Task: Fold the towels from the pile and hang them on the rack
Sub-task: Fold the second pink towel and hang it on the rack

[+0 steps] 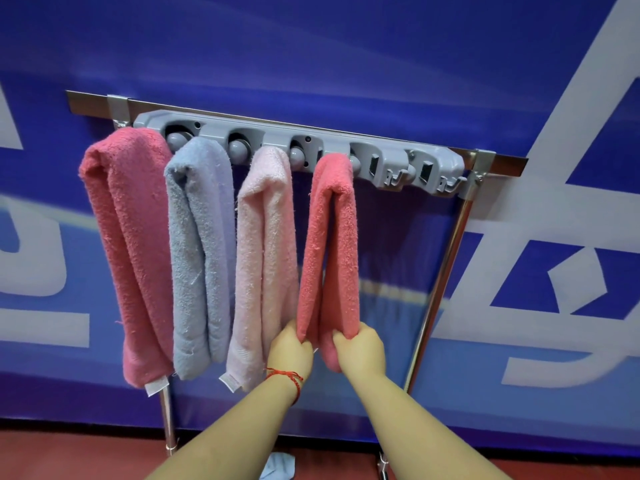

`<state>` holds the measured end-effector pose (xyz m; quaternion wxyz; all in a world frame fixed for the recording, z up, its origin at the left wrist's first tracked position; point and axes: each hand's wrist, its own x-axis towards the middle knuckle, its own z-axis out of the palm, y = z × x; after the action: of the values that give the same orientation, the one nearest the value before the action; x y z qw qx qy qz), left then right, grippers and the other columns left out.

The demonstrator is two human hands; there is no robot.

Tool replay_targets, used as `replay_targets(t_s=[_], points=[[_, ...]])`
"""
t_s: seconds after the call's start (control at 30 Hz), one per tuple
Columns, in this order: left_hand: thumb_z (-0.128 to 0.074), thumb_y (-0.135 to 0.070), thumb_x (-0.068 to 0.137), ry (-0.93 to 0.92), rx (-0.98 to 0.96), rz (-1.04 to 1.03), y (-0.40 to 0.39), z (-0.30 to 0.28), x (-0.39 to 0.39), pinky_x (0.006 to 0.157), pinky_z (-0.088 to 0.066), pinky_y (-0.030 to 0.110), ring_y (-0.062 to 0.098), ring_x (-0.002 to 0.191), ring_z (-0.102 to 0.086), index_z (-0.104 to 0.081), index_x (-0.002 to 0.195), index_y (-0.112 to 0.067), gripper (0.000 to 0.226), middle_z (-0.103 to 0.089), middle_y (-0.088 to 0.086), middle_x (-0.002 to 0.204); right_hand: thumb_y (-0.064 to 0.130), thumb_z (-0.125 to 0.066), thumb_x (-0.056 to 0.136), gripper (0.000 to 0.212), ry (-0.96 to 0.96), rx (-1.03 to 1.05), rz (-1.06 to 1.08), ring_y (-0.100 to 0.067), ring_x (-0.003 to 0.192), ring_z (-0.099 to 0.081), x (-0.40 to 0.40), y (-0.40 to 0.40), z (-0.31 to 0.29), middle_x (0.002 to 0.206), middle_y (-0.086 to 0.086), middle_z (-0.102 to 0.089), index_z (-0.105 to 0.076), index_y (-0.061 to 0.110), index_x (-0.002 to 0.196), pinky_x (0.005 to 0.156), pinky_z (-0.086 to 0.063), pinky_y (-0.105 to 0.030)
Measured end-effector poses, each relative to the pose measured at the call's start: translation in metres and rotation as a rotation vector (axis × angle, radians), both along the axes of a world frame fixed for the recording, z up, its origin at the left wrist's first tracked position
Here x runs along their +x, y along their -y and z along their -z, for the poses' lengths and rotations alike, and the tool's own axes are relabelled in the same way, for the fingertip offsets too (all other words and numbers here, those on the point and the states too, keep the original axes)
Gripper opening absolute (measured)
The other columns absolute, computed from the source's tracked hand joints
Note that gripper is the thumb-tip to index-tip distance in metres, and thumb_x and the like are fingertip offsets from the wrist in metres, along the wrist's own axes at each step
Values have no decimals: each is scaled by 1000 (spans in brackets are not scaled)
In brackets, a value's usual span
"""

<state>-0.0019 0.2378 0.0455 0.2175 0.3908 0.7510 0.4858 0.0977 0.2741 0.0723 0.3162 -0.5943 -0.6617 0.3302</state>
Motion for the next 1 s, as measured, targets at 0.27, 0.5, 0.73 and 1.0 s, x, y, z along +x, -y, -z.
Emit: replay_targets(t_s=[0.27, 0.5, 0.73, 1.0], points=[[-62, -12, 85, 201, -64, 22, 25, 20, 6, 66, -39, 28, 23, 78, -57, -65, 88, -4, 10, -64, 10, 79, 28, -57, 85, 13, 50, -117, -25, -24, 76, -57, 12, 25, 28, 85, -5, -66, -58, 16, 82, 63, -38, -26], [-69, -13, 82, 379, -158, 23, 62, 53, 15, 84, -49, 37, 34, 96, -65, -66, 101, -1, 23, -68, 24, 101, 28, -59, 86, 16, 174, -138, -59, -19, 98, -61, 37, 63, 39, 104, 2, -66, -60, 20, 100, 78, -44, -25], [-58, -8, 88, 385, -139, 93, 118, 63, 38, 66, -46, 22, 19, 67, -56, -65, 95, -7, 10, -62, 3, 69, 26, -60, 85, 22, 172, -157, -121, -19, 103, -61, 49, 112, 54, 108, 1, -68, -61, 20, 106, 86, -48, -27], [-52, -5, 92, 406, -169, 95, 209, 104, 51, 49, -42, 10, 13, 65, -58, -60, 83, -11, 14, -60, -1, 69, 18, -62, 82, 11, 151, -224, -170, -17, 90, -63, 71, 187, 108, 101, -1, -69, -61, 25, 90, 74, -45, -20]])
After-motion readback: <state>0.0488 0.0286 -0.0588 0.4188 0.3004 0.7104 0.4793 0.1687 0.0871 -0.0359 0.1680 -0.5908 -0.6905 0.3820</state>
